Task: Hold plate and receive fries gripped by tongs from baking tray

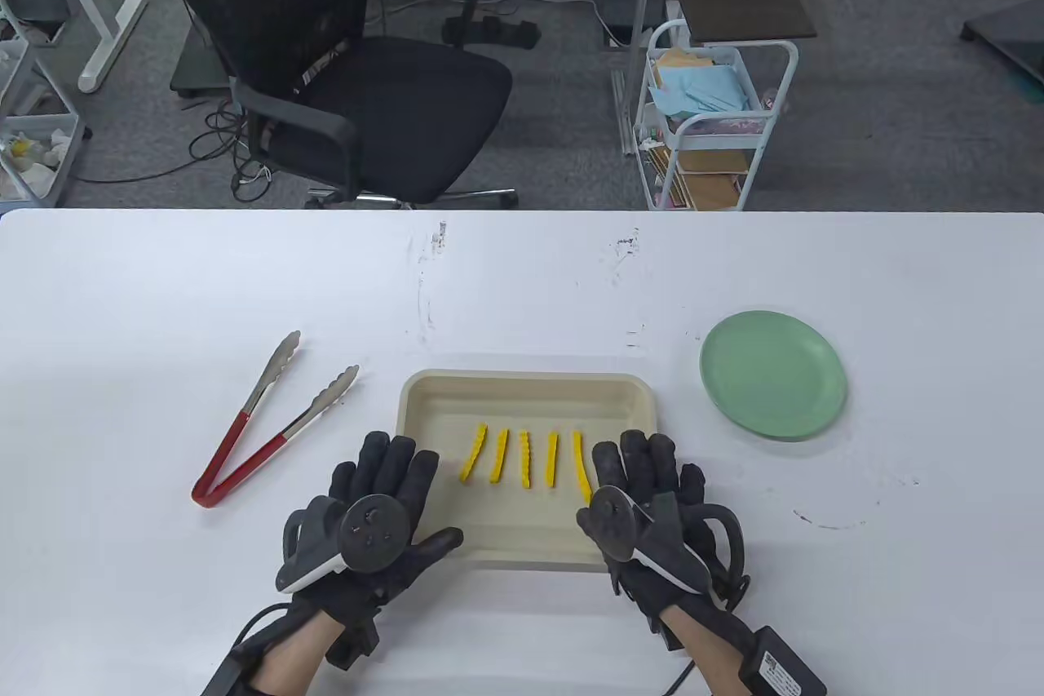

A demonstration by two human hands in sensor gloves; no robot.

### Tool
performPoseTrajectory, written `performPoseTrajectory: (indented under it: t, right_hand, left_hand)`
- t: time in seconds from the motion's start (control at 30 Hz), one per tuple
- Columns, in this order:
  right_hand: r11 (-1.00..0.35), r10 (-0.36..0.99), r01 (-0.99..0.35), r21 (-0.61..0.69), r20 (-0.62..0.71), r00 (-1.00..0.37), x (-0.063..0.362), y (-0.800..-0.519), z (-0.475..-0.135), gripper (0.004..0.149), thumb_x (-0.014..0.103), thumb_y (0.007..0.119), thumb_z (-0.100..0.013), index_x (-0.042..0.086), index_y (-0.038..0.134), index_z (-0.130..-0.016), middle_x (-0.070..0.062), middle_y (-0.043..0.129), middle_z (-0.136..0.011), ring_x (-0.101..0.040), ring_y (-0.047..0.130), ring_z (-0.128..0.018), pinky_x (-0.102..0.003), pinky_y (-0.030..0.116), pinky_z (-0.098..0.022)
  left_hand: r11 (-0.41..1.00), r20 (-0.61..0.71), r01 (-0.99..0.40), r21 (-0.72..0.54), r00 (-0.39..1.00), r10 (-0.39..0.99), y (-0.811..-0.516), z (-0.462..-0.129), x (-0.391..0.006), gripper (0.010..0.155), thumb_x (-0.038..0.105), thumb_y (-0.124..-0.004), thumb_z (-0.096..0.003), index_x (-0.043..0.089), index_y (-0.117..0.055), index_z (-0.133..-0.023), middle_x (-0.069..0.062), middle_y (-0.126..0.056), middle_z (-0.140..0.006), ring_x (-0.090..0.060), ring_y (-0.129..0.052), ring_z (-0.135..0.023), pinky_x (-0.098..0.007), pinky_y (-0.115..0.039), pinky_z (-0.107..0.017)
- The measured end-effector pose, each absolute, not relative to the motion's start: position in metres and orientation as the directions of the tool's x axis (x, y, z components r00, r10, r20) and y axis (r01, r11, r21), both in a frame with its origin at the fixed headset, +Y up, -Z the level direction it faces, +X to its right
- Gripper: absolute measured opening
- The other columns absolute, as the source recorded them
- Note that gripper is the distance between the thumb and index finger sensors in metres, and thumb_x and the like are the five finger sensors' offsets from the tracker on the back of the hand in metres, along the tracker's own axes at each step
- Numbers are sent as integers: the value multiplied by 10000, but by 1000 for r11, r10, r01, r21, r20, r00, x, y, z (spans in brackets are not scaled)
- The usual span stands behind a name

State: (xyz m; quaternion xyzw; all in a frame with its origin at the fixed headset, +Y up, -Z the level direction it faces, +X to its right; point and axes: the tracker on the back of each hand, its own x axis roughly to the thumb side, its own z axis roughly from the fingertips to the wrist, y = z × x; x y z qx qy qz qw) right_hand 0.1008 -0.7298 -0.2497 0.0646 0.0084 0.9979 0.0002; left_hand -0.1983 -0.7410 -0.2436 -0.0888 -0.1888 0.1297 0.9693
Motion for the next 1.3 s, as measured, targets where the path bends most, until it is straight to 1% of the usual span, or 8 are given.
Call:
performPoseTrajectory:
  t: [0.8, 0.93, 1.03, 1.1, 1.17, 1.2, 1.23, 1.3]
  right_hand:
    - [-998, 35, -30, 51, 115, -993, 104, -725, -248, 768, 604, 613, -437, 251, 324, -1056, -101, 261, -1095, -448, 331, -1030, -696, 416, -666]
    - [-983, 168, -160, 95, 93, -981, 116, -706, -252, 769, 600, 617, -443, 247, 321, -1058, -108, 254, -1096, -460, 334, -1027, -696, 418, -665]
    - [-965, 260, -257, 47, 68, -963, 133, -689, -257, 759, 591, 632, -444, 237, 359, -1057, -117, 305, -1094, -471, 396, -1017, -694, 446, -658]
    - [-963, 270, -269, 14, 20, -963, 149, -680, -263, 754, 588, 640, -446, 232, 381, -1057, -123, 328, -1094, -478, 422, -1011, -695, 458, -654]
    - [-973, 230, -229, -15, -63, -971, 169, -675, -275, 751, 591, 644, -449, 235, 391, -1060, -122, 341, -1097, -489, 433, -1009, -696, 464, -654]
    - [-981, 195, -191, -37, -135, -971, 180, -674, -283, 748, 592, 649, -448, 239, 403, -1059, -123, 359, -1097, -504, 455, -1000, -695, 479, -650]
    - [-992, 121, -111, -52, -266, -956, 198, -676, -298, 753, 593, 654, -445, 233, 407, -1059, -137, 372, -1093, -518, 478, -991, -694, 493, -646]
    - [-1000, 4, -4, 1, -396, -918, 221, -682, -319, 770, 601, 654, -439, 238, 377, -1059, -143, 350, -1091, -528, 475, -989, -690, 494, -650]
  left_hand:
    - [946, 346, -241, -216, 887, 305, -741, -243, -199, 868, 652, -553, -573, 165, -129, -1153, -114, -94, -1216, -412, -18, -1101, -708, -155, -729]
    - [934, 326, -259, -246, 885, 332, -745, -246, -203, 867, 649, -553, -575, 163, -126, -1152, -117, -96, -1215, -416, -22, -1099, -707, -159, -728]
    - [930, 307, -264, -256, 890, 337, -747, -249, -206, 865, 645, -553, -576, 159, -124, -1150, -119, -98, -1214, -418, -23, -1098, -705, -162, -728]
    - [929, 303, -266, -256, 891, 338, -748, -250, -207, 864, 640, -556, -578, 155, -127, -1149, -123, -104, -1213, -421, -55, -1096, -705, -168, -728]
    - [929, 297, -271, -253, 892, 341, -748, -250, -209, 861, 638, -555, -578, 156, -127, -1149, -122, -107, -1214, -420, -56, -1097, -704, -169, -728]
    - [929, 292, -274, -249, 893, 342, -747, -251, -210, 860, 639, -550, -577, 155, -127, -1149, -122, -109, -1214, -421, -58, -1097, -705, -171, -728]
    - [929, 286, -279, -245, 894, 344, -746, -252, -211, 858, 639, -546, -578, 155, -126, -1149, -122, -110, -1215, -421, -57, -1098, -704, -172, -729]
    - [927, 274, -294, -231, 895, 352, -744, -252, -212, 853, 633, -544, -580, 153, -126, -1149, -123, -111, -1214, -422, -59, -1097, -702, -174, -730]
